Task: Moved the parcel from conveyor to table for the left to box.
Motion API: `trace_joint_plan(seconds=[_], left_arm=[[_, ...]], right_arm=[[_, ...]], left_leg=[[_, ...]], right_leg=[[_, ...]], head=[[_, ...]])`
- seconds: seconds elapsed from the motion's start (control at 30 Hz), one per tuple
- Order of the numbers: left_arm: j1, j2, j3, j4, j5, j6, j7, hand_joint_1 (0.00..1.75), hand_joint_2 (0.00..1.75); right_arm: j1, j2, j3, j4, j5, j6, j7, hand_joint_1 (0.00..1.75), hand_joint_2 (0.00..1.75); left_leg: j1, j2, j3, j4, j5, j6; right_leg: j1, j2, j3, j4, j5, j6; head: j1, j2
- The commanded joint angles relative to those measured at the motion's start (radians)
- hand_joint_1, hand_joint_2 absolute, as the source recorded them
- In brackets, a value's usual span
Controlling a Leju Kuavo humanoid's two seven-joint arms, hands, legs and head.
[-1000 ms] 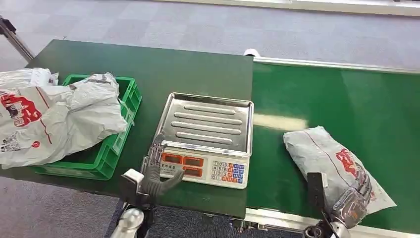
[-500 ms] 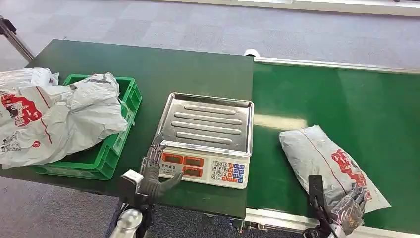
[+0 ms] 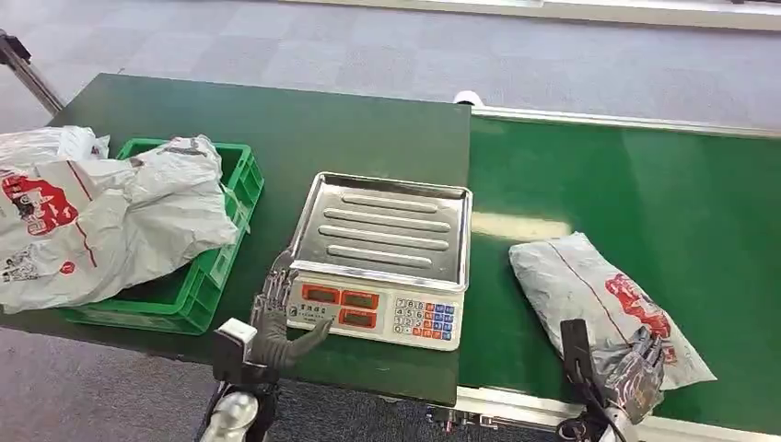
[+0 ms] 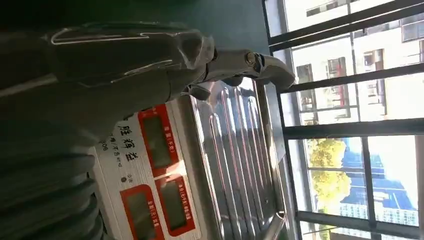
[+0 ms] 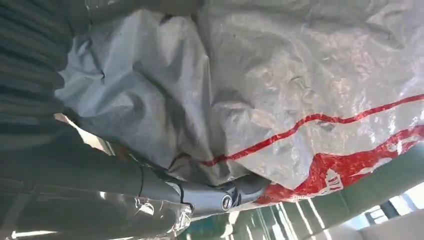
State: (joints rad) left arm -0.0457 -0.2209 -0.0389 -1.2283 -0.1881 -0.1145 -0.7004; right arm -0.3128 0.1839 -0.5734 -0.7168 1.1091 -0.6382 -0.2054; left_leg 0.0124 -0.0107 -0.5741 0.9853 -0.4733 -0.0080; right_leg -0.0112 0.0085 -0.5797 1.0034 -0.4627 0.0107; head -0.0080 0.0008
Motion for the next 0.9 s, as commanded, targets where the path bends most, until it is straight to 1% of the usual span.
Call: trace_joint_plan(seconds=[0.03, 0.37, 0.4, 0.43, 0.47, 0.57, 0.8, 0.83, 0.9], left_arm=[[0.01, 0.02, 0.002, -0.015, 0.02, 0.007, 0.002, 0.0, 1.75], [0.01, 0.02, 0.002, -0.015, 0.02, 0.007, 0.002, 0.0, 1.75], [0.009, 0.02, 0.001, -0.016, 0.021, 0.007, 0.002, 0.0, 1.75], [0.008, 0.021, 0.001, -0.015, 0.022, 0.007, 0.002, 0.0, 1.75], [0.004, 0.022, 0.0, -0.012, 0.024, 0.007, 0.002, 0.0, 1.75], [-0.003, 0.024, -0.005, -0.004, 0.022, 0.01, 0.002, 0.0, 1.75], [-0.005, 0.026, -0.003, -0.003, 0.026, 0.01, 0.002, 0.0, 1.75], [-0.004, 0.025, -0.003, -0.004, 0.027, 0.01, 0.002, 0.0, 1.75], [-0.007, 0.025, -0.006, -0.001, 0.026, 0.011, 0.002, 0.0, 1.75]], right_arm=[[0.005, 0.025, 0.039, -0.071, -0.164, -0.018, -0.142, 1.75, 1.75], [0.005, 0.025, 0.039, -0.071, -0.164, -0.018, -0.142, 1.75, 1.75], [0.008, 0.028, 0.043, -0.086, -0.214, -0.01, -0.194, 1.75, 1.75], [0.011, 0.029, 0.05, -0.093, -0.235, -0.004, -0.219, 1.75, 1.75], [0.016, 0.033, 0.059, -0.111, -0.26, 0.001, -0.246, 1.75, 1.75], [0.027, 0.041, 0.076, -0.145, -0.341, 0.064, -0.308, 1.75, 1.75], [0.021, 0.043, 0.093, -0.135, -0.344, 0.078, -0.311, 1.75, 1.75], [0.019, 0.042, 0.096, -0.13, -0.344, 0.082, -0.311, 1.75, 1.75], [0.019, 0.041, 0.097, -0.131, -0.383, 0.081, -0.344, 1.75, 1.75]], left_leg=[[0.0, 0.002, 0.001, 0.0, 0.0, 0.0], [0.0, 0.002, 0.002, -0.001, 0.0, 0.0], [0.0, 0.001, 0.001, -0.001, 0.0, 0.0], [0.0, 0.002, 0.004, -0.002, -0.001, 0.0], [0.0, 0.001, 0.001, -0.001, 0.0, 0.0], [0.0, 0.002, 0.002, -0.001, -0.001, 0.0], [0.0, 0.001, 0.0, 0.0, 0.0, 0.0], [0.0, 0.002, 0.003, -0.002, 0.0, 0.0], [0.0, 0.002, 0.002, -0.001, 0.0, 0.0]], right_leg=[[0.0, 0.001, 0.0, 0.0, 0.0, 0.0], [0.0, 0.0, 0.001, -0.001, 0.0, -0.001], [0.0, 0.0, 0.001, -0.001, 0.0, -0.001], [0.001, 0.0, 0.003, -0.002, 0.0, -0.001], [0.0, 0.0, 0.001, -0.001, 0.0, -0.001], [0.0, 0.0, 0.001, -0.001, 0.0, -0.001], [0.0, 0.0, 0.0, 0.0, 0.0, 0.0], [0.0, 0.0, 0.002, -0.002, 0.0, -0.001], [0.0, 0.0, 0.001, -0.001, 0.0, -0.001]], head=[[0.0, 0.0], [0.0, 0.0], [0.0, 0.0], [0.0, 0.0], [0.0, 0.0], [0.0, 0.0], [0.0, 0.0], [0.0, 0.0], [0.0, 0.0]])
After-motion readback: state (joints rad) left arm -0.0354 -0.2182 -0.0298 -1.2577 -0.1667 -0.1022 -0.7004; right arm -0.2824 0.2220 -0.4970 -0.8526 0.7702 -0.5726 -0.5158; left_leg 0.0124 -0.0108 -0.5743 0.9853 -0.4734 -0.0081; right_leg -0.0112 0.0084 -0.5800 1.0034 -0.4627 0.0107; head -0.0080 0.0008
